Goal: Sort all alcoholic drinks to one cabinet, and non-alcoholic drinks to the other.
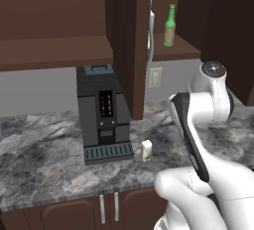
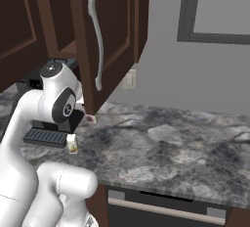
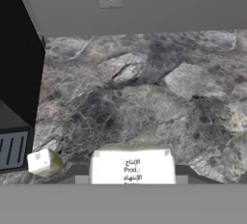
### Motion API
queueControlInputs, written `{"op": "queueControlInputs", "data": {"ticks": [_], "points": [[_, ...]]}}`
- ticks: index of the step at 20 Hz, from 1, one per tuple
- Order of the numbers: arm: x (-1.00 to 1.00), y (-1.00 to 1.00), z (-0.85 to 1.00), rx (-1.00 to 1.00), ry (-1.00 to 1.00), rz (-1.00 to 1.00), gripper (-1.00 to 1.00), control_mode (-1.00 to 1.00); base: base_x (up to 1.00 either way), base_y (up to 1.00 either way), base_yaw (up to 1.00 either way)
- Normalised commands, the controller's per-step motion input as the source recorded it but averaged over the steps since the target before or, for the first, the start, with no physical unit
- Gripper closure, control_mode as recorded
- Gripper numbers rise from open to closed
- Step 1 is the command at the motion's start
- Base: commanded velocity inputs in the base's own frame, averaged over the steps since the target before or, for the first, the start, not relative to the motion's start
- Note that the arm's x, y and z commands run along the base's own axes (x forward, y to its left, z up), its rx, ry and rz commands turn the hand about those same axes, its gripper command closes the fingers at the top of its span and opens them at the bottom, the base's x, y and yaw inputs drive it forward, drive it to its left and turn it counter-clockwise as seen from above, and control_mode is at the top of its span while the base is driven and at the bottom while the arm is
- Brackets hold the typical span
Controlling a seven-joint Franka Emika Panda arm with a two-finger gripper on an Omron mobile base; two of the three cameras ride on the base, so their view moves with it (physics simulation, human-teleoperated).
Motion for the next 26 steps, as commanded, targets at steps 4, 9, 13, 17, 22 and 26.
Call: {"op": "queueControlInputs", "data": {"ticks": [4, 9, 13, 17, 22, 26], "points": [[-0.25, 0.11, 0.19, 0.01, -0.01, 0.05, 1.0, -1.0, 0.0, 0.0, 0.0], [-0.22, 0.09, 0.16, 0.01, -0.02, 0.04, 1.0, -1.0, 0.0, 0.0, 0.0], [-0.23, 0.06, 0.13, 0.01, -0.04, 0.01, 1.0, -1.0, 0.0, 0.0, 0.0], [-0.23, 0.07, 0.1, 0.0, -0.04, 0.0, 1.0, -1.0, 0.0, 0.0, 0.0], [-0.21, 0.1, 0.08, 0.0, -0.05, 0.0, 1.0, -1.0, 0.0, 0.0, 0.0], [-0.15, 0.06, 0.12, 0.0, -0.04, 0.0, 1.0, -1.0, 0.0, 0.0, 0.0]]}}
